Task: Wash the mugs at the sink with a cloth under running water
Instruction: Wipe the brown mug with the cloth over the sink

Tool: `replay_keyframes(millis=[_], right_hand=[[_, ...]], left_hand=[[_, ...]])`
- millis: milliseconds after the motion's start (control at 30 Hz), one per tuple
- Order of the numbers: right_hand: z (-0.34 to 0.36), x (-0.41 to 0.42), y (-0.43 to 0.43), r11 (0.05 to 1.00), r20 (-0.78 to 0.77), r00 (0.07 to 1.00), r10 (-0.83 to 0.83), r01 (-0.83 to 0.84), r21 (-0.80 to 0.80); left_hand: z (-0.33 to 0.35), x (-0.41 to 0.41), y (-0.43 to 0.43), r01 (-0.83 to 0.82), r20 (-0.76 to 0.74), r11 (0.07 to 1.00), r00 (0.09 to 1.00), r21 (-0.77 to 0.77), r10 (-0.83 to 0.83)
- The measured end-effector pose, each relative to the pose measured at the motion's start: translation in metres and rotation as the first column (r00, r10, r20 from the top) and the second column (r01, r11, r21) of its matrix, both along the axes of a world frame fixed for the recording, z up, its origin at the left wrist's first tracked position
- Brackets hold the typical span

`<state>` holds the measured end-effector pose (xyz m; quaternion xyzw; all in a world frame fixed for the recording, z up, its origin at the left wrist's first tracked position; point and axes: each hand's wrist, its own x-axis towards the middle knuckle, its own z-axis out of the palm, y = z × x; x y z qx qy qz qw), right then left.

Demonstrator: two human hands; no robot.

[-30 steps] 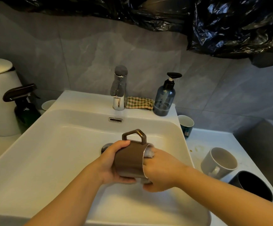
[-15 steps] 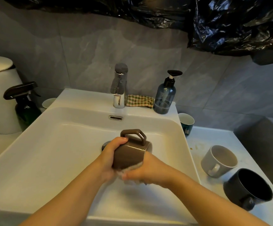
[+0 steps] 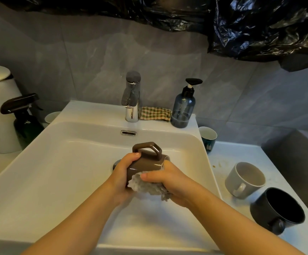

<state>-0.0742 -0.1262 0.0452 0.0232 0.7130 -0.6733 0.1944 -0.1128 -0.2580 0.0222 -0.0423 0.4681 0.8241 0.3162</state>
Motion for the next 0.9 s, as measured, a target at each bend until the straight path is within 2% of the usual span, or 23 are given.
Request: replay_keyframes(millis=[33, 67, 100, 133, 167, 200, 233, 300, 333, 400, 467, 500, 567, 600, 633, 667, 700, 733, 767, 800, 833, 867, 900], right_hand=[[0.002, 0.001, 0.0, 0.999, -0.004, 1.0, 0.027, -0.027, 0.035], [0.003, 0.002, 0.0, 0.985, -0.055, 0.994, 0.09, -0.081, 0.153], [0.001, 0.004, 0.001, 0.929, -0.133, 0.973, 0.19, -0.134, 0.344], [0.0, 0.005, 0.003, 0.808, -0.207, 0.923, 0.326, -0.159, 0.567], [-0.003, 0.004, 0.007, 0.623, -0.237, 0.852, 0.466, -0.126, 0.772], [-0.004, 0.004, 0.012, 0.448, -0.249, 0.779, 0.575, -0.045, 0.893], [-0.002, 0.005, 0.014, 0.374, -0.281, 0.724, 0.63, 0.034, 0.927], [-0.003, 0.006, 0.013, 0.426, -0.353, 0.701, 0.62, 0.077, 0.901], [-0.004, 0.007, 0.01, 0.483, -0.361, 0.733, 0.577, 0.051, 0.874], [-0.003, 0.008, 0.001, 0.694, -0.337, 0.852, 0.402, -0.044, 0.718], [0.002, 0.004, -0.005, 0.94, -0.211, 0.965, 0.157, -0.081, 0.331], [0.006, 0.002, -0.006, 0.99, -0.12, 0.992, 0.047, -0.03, 0.139], [0.008, 0.001, -0.006, 0.991, -0.017, 0.998, -0.066, 0.064, -0.117], [0.006, 0.001, -0.006, 0.991, -0.029, 0.997, -0.071, 0.068, -0.118], [0.003, 0.003, -0.006, 0.999, -0.077, 0.996, -0.044, 0.042, -0.031], [-0.001, 0.004, -0.004, 0.99, -0.154, 0.988, 0.019, 0.002, 0.14], [-0.006, 0.005, -0.001, 0.931, -0.238, 0.962, 0.136, -0.042, 0.363], [-0.011, 0.006, 0.002, 0.803, -0.296, 0.91, 0.29, -0.063, 0.592], [-0.017, 0.005, 0.006, 0.662, -0.331, 0.846, 0.417, -0.033, 0.749], [-0.02, 0.005, 0.01, 0.584, -0.361, 0.796, 0.486, 0.012, 0.811], [-0.023, 0.005, 0.01, 0.574, -0.378, 0.78, 0.498, 0.03, 0.818], [-0.023, 0.006, 0.009, 0.607, -0.382, 0.791, 0.478, 0.018, 0.795], [-0.022, 0.008, 0.006, 0.679, -0.358, 0.835, 0.417, -0.025, 0.734]], left_hand=[[0.0, 0.0, 0.0, 0.003, -0.011, 1.0, 1.0, 0.004, -0.003], [-0.001, 0.0, 0.001, -0.006, 0.001, 1.0, 1.0, 0.0, 0.006], [-0.001, 0.001, 0.001, -0.024, 0.023, 1.0, 0.999, -0.01, 0.024], [-0.003, 0.0, 0.001, -0.045, 0.039, 0.999, 0.998, -0.03, 0.046], [-0.003, 0.0, 0.001, -0.052, 0.05, 0.997, 0.997, -0.051, 0.055], [-0.003, 0.0, 0.002, -0.048, 0.051, 0.996, 0.997, -0.072, 0.052], [-0.003, 0.0, 0.002, -0.044, 0.044, 0.995, 0.998, -0.085, 0.048], [-0.003, 0.001, 0.002, -0.053, 0.002, 0.995, 0.999, -0.081, 0.053], [-0.004, 0.0, 0.002, -0.063, -0.027, 0.996, 0.998, -0.064, 0.061], [-0.004, 0.0, 0.001, -0.076, -0.078, 0.996, 0.994, -0.043, 0.072], [-0.003, 0.0, 0.0, -0.081, -0.124, 0.997, 0.989, -0.022, 0.077], [-0.004, -0.001, 0.0, -0.084, -0.167, 0.996, 0.983, -0.011, 0.081], [-0.008, -0.003, 0.0, -0.102, -0.263, 0.995, 0.96, -0.005, 0.097], [-0.009, -0.003, 0.0, -0.116, -0.284, 0.993, 0.953, -0.022, 0.105], [-0.009, -0.003, -0.001, -0.122, -0.263, 0.992, 0.959, -0.037, 0.108], [-0.009, -0.002, -0.001, -0.111, -0.205, 0.992, 0.974, -0.051, 0.099], [-0.008, 0.0, -0.001, -0.097, -0.126, 0.993, 0.988, -0.069, 0.087], [-0.006, 0.001, -0.001, -0.09, -0.045, 0.992, 0.995, -0.09, 0.087], [-0.006, 0.001, 0.0, -0.08, 0.011, 0.991, 0.997, -0.11, 0.081], [-0.006, 0.001, 0.001, -0.071, 0.042, 0.989, 0.996, -0.127, 0.077], [-0.006, 0.001, 0.001, -0.066, 0.05, 0.99, 0.996, -0.128, 0.073], [-0.007, 0.0, 0.001, -0.066, 0.042, 0.99, 0.997, -0.127, 0.072], [-0.006, 0.001, 0.001, -0.06, 0.028, 0.99, 0.998, -0.125, 0.064]])
